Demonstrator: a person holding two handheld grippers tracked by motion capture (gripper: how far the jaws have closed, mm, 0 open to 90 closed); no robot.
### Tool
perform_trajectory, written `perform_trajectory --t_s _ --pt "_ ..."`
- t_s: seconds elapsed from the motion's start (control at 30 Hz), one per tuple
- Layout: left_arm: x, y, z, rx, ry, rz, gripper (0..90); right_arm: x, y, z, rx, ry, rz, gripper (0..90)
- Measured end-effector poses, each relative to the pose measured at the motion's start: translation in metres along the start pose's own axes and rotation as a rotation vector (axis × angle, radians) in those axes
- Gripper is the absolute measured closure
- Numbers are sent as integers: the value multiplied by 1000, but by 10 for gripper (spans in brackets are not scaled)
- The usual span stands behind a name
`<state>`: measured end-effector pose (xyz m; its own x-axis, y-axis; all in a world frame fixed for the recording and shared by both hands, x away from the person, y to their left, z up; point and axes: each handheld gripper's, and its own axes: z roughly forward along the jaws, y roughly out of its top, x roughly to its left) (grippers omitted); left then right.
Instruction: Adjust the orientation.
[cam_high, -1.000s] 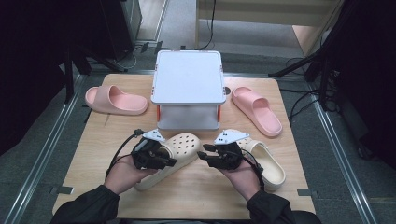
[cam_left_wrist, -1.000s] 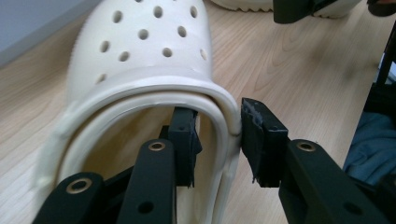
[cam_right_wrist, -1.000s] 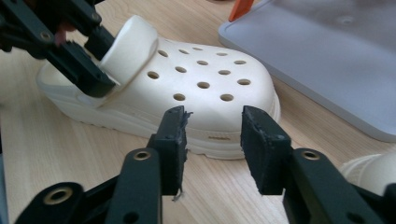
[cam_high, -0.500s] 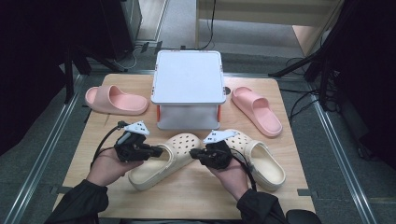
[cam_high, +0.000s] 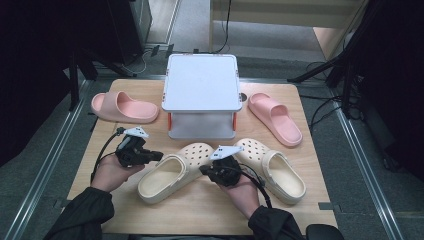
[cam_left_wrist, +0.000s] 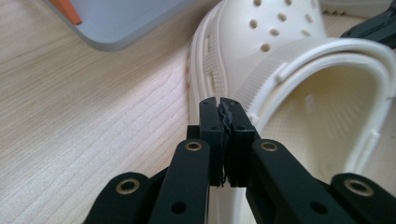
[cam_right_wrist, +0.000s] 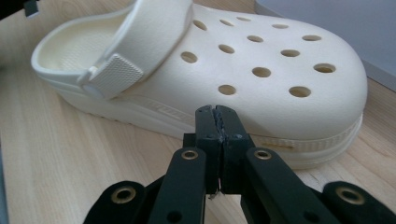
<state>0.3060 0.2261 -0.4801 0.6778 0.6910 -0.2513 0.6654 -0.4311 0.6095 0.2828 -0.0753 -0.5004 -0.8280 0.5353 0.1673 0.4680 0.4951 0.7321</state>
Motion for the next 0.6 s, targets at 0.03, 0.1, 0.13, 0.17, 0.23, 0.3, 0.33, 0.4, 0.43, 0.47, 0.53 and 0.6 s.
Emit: perform_trajectory --t_s 0.03,0.1,0.13,0.17,0.23,0.3,0.33,0.4,0.43,0.47,0.53,0.6 --pt "0 0 0 -2 1 -1 881 0 0 1 1 -2 -1 889" --pt "0 -1 0 -2 -1 -9 881 -1 0 2 3 -10 -2 885" --pt "0 -1 0 -2 -1 -9 882 -1 0 2 3 -10 -2 885" --pt "0 -2 0 -9 -1 -17 881 -2 0 3 2 -13 -4 884" --pt "0 -4 0 -12 -4 -22 882 -3 0 3 2 -15 -7 886" --pt "-1 -5 0 -17 -7 -24 882 -3 1 3 2 -16 -10 886" --pt "-1 -6 0 -16 -10 -29 882 -4 1 3 1 -16 -6 886" --pt "-3 -7 0 -18 -13 -29 881 -5 3 3 -6 -18 -1 887" --pt "-6 -9 -1 -20 -10 -29 880 -6 3 3 -10 -16 5 887" --pt "-8 -10 -1 -18 -9 -29 879 -7 4 3 -10 -15 8 887" --pt "-10 -12 -1 -17 -10 -34 875 -8 5 4 -13 -19 7 888" --pt "-12 -14 -2 -18 -11 -44 874 -10 6 5 -16 -19 14 888"
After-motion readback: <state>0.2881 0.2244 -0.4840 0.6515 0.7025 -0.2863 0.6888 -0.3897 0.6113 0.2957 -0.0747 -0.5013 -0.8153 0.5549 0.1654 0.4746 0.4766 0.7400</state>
